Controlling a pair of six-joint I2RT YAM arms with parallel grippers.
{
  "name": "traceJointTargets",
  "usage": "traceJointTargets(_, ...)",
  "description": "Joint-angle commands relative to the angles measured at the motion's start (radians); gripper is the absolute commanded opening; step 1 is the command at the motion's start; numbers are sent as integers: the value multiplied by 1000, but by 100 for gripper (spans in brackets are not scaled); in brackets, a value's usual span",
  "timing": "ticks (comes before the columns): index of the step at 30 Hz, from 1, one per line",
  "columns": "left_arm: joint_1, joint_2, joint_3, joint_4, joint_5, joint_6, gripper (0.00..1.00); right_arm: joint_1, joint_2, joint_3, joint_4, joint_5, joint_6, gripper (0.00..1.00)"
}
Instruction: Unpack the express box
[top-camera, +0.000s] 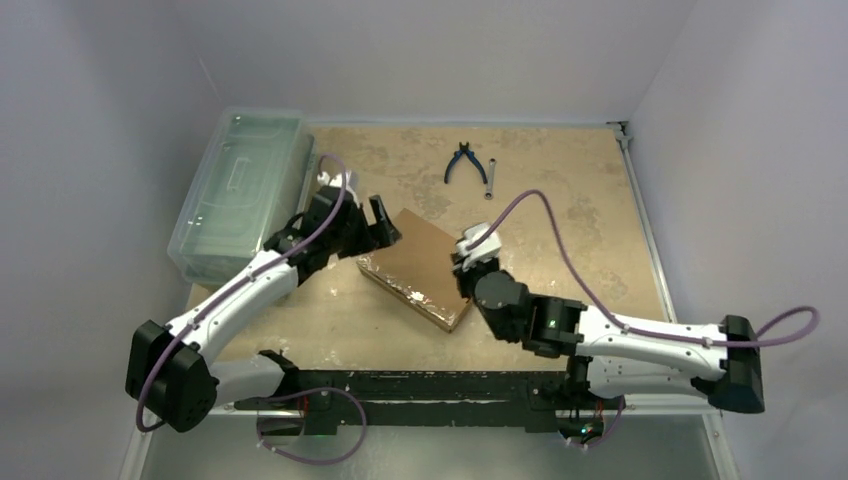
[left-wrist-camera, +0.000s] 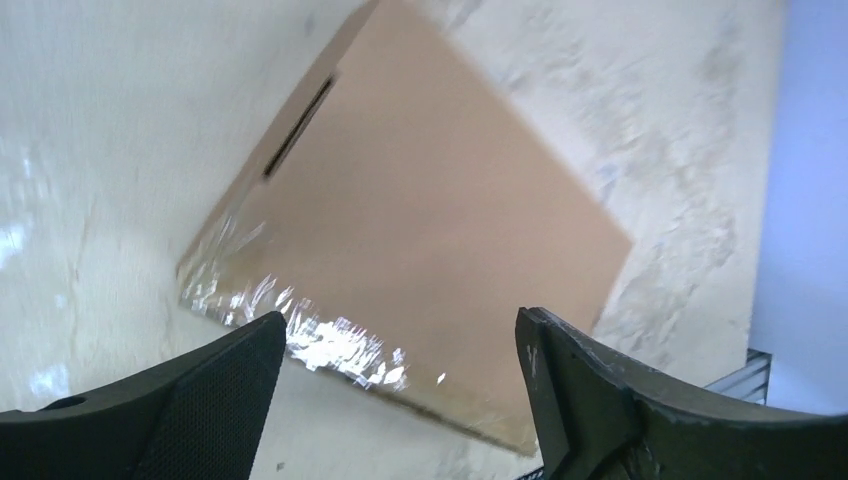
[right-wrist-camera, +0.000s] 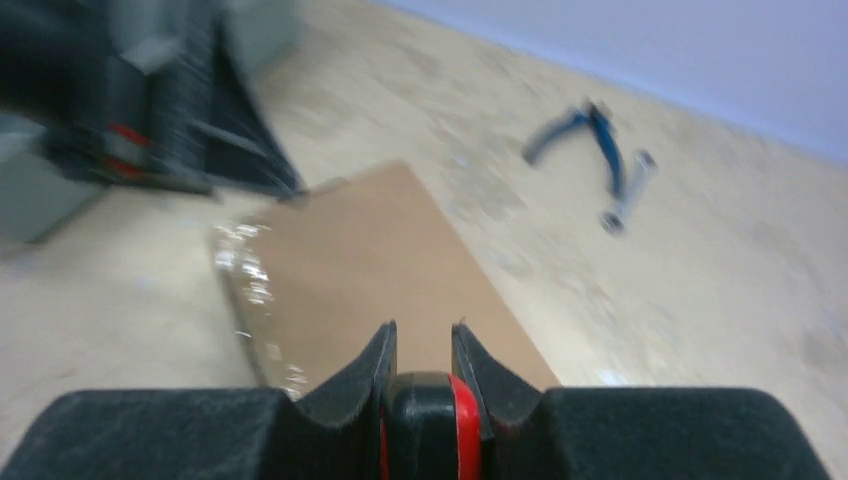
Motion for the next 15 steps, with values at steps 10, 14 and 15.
traceJointTargets(10,48,424,376,-79,-95,308,85,-405,-87,-31,-477,-122,500,0)
traceJointTargets(14,49,472,356,-45,-73,318,85,-448,-32,-60,-402,-194,495,0)
traceJointTargets(15,48,472,342,-32,-66,313,85,-461,-19,-67,-381,-211,496,0)
